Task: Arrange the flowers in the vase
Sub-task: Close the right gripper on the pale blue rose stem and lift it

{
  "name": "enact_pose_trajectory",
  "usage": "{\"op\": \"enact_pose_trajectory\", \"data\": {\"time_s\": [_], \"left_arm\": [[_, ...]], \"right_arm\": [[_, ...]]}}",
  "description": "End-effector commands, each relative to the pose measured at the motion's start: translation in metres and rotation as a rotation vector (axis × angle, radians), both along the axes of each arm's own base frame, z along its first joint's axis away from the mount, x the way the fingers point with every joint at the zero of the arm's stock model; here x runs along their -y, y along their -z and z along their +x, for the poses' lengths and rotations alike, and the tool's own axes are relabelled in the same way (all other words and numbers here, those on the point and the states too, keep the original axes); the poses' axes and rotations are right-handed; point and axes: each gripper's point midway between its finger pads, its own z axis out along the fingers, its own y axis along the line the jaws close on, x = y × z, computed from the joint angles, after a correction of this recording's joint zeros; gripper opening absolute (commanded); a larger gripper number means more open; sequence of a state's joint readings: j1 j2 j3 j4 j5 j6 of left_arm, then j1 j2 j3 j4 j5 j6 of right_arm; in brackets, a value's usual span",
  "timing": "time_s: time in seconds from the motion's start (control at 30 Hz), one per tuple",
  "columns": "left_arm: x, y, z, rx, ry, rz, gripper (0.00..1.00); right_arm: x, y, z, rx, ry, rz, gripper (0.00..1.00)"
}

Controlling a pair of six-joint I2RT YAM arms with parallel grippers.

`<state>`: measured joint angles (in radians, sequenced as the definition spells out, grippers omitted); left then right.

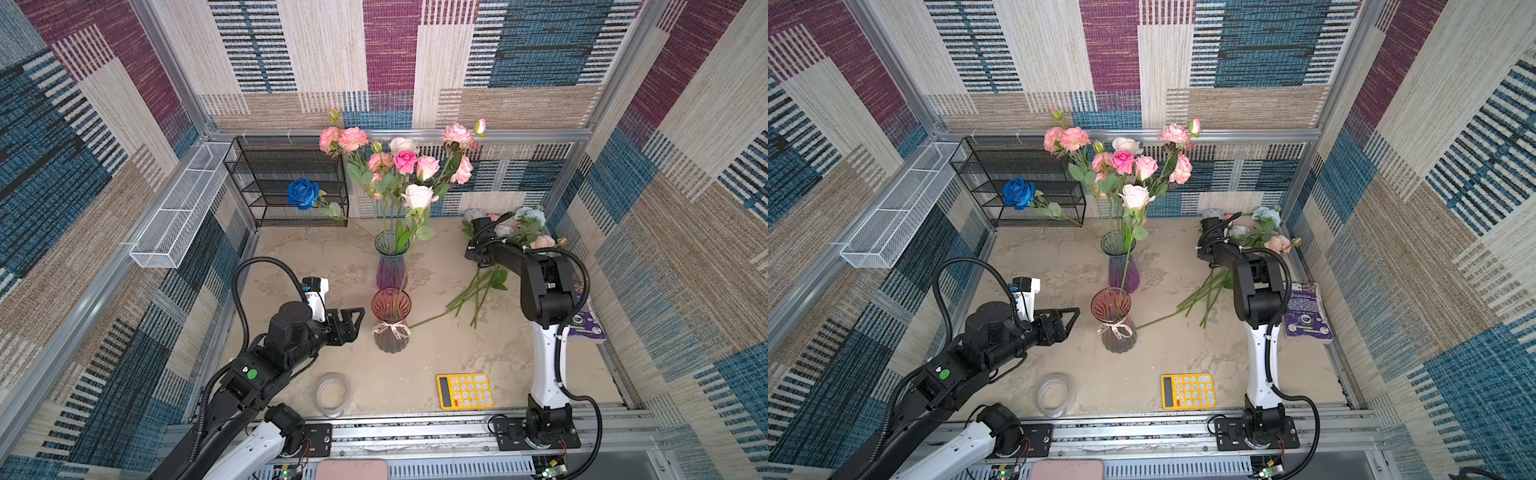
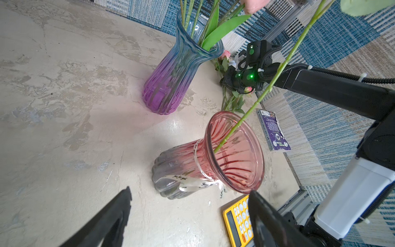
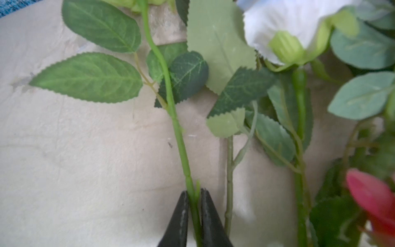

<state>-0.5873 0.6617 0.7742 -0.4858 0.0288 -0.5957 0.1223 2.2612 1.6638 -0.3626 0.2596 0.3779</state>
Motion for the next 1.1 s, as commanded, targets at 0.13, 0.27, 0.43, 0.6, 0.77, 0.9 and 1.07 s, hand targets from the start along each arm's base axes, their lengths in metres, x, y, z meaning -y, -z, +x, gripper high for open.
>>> {"op": "enact_pose_trajectory", "data": {"time_s": [0.13,0.27,0.43,0.6,0.77,0.9,1.07], "left_arm": [[-0.001,-0.003,0.002,0.017,-0.003,0.007,0.87],[-0.002,-0.005,0.001,0.022,-0.006,0.006,0.87],[-0.003,-0.007,0.001,0.028,-0.008,0.004,0.87],[-0.002,-0.008,0.002,0.028,-0.009,-0.006,0.87],[0.000,-0.009,0.002,0.027,-0.005,-0.016,0.87],[0.000,-0.011,0.002,0.027,-0.005,-0.021,0.87],[0.001,-0.015,0.002,0.031,-0.004,-0.023,0.87]], "right_arm": [[-0.018,-0.018,0.003,0.061,-0.098,0.064,0.13],[-0.021,-0.040,-0.003,0.146,-0.122,0.081,0.02],[-0.026,-0.095,-0.014,0.343,-0.155,0.113,0.00],[-0.029,-0.158,-0.035,0.564,-0.170,0.121,0.00],[-0.029,-0.209,-0.057,0.751,-0.168,0.130,0.00],[-0.024,-0.249,-0.074,0.881,-0.147,0.134,0.00],[-0.018,-0.289,-0.091,0.963,-0.129,0.097,0.00]]}}
